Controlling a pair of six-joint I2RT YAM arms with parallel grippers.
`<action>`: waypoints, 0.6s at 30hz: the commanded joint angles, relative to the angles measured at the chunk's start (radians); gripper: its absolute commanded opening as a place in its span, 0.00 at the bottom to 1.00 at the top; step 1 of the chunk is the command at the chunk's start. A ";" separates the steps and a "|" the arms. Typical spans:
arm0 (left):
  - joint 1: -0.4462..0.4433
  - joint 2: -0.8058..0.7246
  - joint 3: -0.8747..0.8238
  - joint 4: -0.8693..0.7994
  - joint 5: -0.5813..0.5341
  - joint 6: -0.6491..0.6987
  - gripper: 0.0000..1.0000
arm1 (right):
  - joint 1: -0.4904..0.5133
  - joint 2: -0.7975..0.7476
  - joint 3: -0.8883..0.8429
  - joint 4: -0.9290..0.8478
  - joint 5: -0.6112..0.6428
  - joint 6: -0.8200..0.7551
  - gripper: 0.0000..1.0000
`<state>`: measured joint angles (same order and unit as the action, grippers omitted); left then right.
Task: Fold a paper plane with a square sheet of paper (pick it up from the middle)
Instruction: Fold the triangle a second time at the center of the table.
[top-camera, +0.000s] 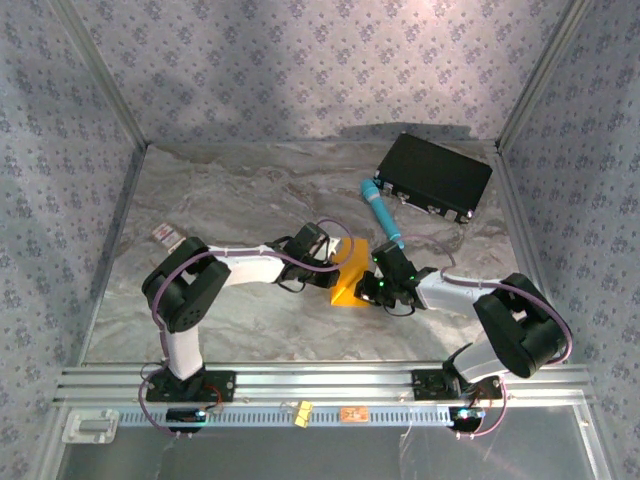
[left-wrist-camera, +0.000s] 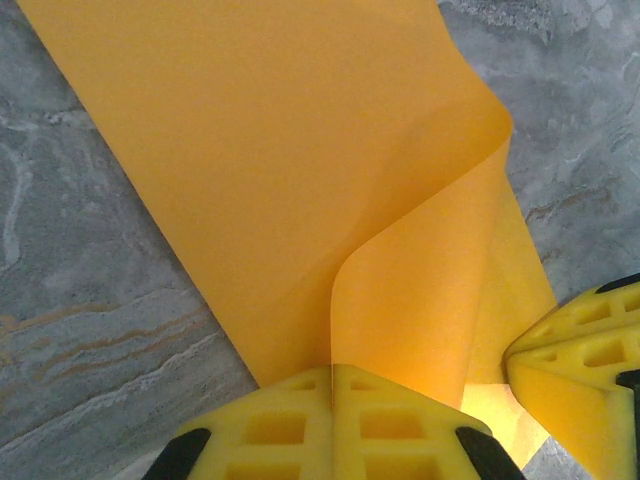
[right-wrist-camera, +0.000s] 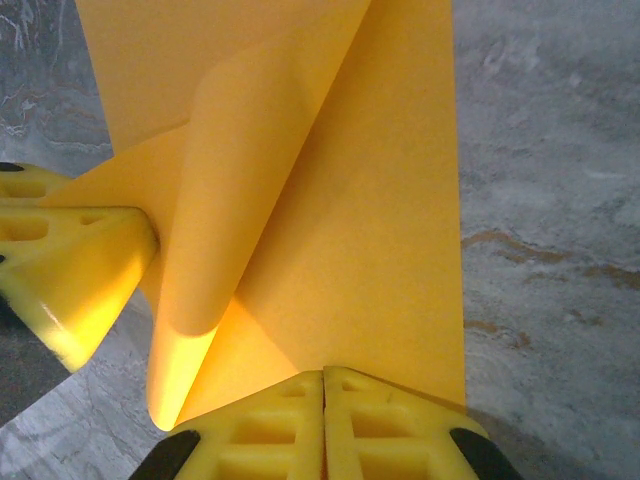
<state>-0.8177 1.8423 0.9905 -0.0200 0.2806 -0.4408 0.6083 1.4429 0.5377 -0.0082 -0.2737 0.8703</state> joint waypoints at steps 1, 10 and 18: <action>0.008 0.011 0.017 0.020 0.024 0.020 0.01 | -0.007 0.019 -0.004 -0.082 0.014 -0.021 0.08; 0.010 0.015 0.025 0.013 0.027 0.025 0.02 | -0.007 0.014 -0.009 -0.083 0.018 -0.016 0.08; 0.013 0.026 0.022 0.005 0.021 0.030 0.02 | -0.007 0.014 -0.010 -0.080 0.015 -0.017 0.08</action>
<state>-0.8112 1.8523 0.9905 -0.0109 0.2913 -0.4332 0.6083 1.4429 0.5377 -0.0082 -0.2737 0.8703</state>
